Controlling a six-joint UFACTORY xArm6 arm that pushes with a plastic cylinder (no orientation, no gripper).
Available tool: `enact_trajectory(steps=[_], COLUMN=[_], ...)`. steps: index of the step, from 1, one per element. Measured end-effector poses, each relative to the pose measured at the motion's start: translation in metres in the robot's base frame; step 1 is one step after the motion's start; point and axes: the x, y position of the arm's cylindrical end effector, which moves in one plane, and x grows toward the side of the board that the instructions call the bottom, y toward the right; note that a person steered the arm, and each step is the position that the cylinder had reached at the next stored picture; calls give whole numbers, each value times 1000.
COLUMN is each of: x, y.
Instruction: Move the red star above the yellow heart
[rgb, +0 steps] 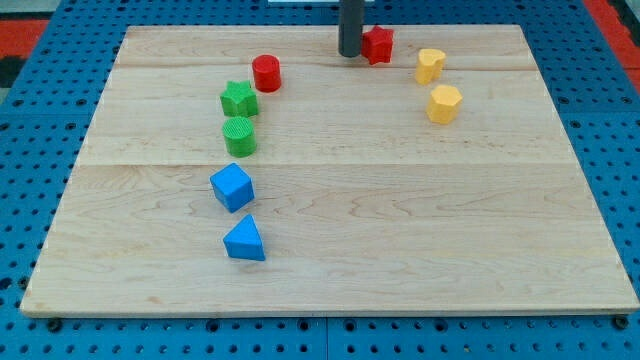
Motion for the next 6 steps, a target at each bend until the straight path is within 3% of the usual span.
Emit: enact_trajectory(steps=[1, 3, 6], x=[-13, -34, -26], y=[18, -2, 29])
